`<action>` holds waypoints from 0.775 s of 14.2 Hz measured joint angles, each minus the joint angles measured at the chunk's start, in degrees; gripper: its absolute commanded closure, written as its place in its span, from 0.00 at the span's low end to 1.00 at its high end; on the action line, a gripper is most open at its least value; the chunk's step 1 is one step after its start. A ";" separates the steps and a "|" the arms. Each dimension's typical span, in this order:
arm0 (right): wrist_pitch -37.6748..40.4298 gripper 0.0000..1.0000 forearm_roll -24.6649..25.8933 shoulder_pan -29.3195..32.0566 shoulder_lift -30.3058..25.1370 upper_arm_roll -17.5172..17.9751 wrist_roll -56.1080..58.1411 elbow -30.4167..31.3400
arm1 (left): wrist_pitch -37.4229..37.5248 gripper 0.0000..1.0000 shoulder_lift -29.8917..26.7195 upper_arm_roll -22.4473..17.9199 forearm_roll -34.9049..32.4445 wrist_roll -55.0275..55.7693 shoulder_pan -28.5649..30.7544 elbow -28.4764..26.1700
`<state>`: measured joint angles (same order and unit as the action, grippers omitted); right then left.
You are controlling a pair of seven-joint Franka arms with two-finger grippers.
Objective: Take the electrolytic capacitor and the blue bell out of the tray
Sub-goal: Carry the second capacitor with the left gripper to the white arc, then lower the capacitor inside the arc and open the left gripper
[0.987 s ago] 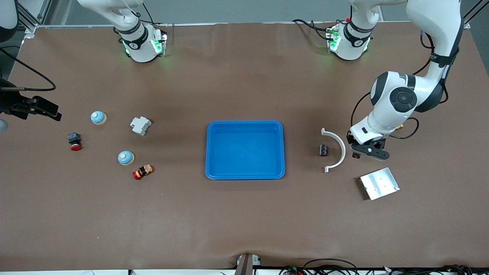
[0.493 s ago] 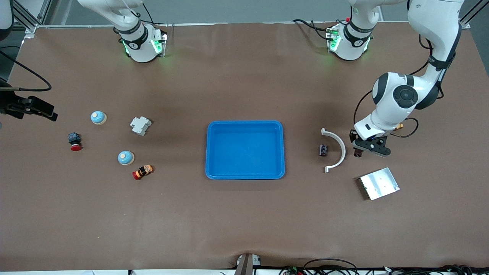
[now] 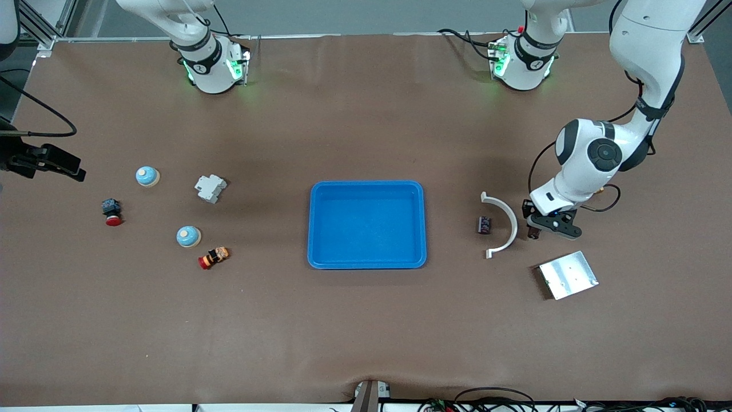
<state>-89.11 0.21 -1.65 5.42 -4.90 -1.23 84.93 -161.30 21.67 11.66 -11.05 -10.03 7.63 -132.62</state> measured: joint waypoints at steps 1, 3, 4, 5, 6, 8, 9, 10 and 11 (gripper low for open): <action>0.00 0.00 0.00 0.00 0.00 0.00 0.00 0.00 | -0.16 1.00 0.24 -0.04 -0.06 0.00 0.07 0.12; -0.07 0.00 0.00 0.00 0.00 0.02 0.04 -0.01 | -0.20 1.00 0.47 -0.05 -0.08 0.00 0.08 0.42; -0.10 0.00 0.00 -0.01 0.00 0.05 0.07 -0.01 | -0.22 1.00 0.63 -0.05 -0.08 0.00 0.08 0.54; -0.10 0.00 0.00 -0.02 0.00 0.08 0.08 -0.01 | -0.40 1.00 0.82 -0.05 -0.08 0.00 0.09 0.60; -0.10 0.00 0.00 -0.02 0.00 0.09 0.08 -0.01 | -0.79 1.00 1.10 -0.07 -0.08 0.00 0.17 0.63; -0.10 0.00 0.00 -0.01 0.00 0.07 0.09 -0.01 | -1.27 1.00 1.84 -0.10 -0.53 -0.01 0.71 0.85; -0.10 0.00 0.00 -0.01 0.00 0.07 0.09 -0.01 | -1.47 1.00 2.30 -0.11 -1.20 -0.01 1.05 1.08; -0.10 0.00 0.00 -0.01 0.00 0.07 0.09 -0.01 | -1.61 1.00 2.72 -0.11 -1.44 -0.01 1.39 1.33; -0.10 0.00 0.00 -0.01 0.00 0.07 0.09 -0.01 | -1.64 1.00 3.00 -0.11 -1.54 -0.01 1.71 1.50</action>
<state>-89.22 0.21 -1.66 5.42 -4.83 -1.14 84.92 -162.95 24.67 11.54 -12.59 -10.04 9.34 -131.12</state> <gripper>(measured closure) 0.000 0.696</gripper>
